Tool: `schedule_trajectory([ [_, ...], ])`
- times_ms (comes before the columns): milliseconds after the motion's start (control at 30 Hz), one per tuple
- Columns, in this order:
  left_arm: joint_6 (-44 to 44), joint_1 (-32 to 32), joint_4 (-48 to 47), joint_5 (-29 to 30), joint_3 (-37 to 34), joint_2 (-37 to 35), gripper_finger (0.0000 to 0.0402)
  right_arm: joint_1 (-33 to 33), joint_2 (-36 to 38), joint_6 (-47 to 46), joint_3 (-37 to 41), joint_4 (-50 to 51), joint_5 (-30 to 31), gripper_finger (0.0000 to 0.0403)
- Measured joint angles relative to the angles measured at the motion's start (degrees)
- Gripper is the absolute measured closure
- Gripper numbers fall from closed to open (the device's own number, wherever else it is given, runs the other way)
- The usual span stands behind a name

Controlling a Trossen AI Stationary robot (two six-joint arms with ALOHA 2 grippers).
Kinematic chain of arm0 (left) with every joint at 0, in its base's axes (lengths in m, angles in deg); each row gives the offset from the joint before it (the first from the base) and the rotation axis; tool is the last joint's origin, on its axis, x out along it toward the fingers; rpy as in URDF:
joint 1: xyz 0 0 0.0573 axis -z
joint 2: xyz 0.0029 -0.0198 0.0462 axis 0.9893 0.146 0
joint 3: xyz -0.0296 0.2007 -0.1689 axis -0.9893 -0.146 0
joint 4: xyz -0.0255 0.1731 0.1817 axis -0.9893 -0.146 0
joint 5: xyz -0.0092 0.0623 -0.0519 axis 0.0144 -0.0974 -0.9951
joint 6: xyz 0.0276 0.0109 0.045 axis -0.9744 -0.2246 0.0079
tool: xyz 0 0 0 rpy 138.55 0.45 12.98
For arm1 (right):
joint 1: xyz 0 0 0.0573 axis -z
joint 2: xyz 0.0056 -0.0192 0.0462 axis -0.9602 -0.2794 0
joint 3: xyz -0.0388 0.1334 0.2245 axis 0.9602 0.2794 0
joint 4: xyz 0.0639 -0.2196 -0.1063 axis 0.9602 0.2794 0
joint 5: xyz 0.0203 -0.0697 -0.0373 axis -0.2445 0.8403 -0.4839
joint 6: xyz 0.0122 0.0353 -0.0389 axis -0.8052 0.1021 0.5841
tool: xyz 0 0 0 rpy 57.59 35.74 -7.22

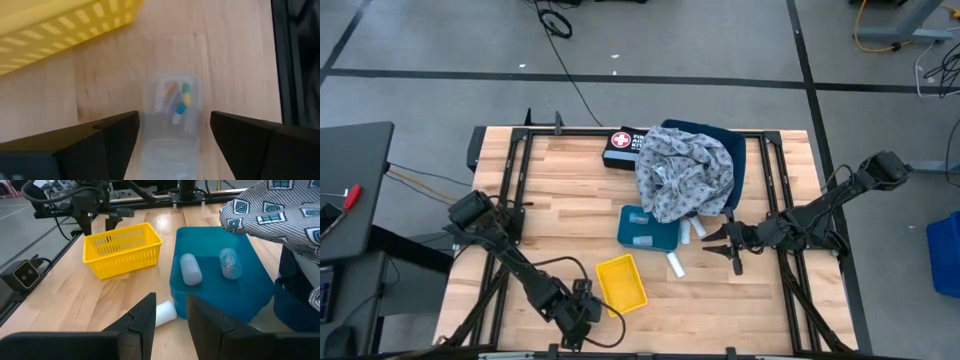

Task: Pick & place medical supplies in basket/bin
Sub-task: Put the transparent pill bottle into the blue bin

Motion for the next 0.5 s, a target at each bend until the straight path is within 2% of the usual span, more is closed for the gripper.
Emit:
schedule_trajectory([
  [167,1.49,0.02,-0.06,1.95,0.07,0.52,0.0171,-0.06,0.00,-0.32,0.00,0.02,-0.04,0.0289],
  [367,3.19,0.21,-0.11,4.31,-0.09,0.33,0.0249,-0.06,-0.02,-0.32,0.00,0.02,-0.20,0.0289],
  [500,3.94,1.33,0.64,8.19,-0.09,0.52,0.0249,-0.06,0.00,-0.31,0.00,0.02,-0.20,0.0289],
])
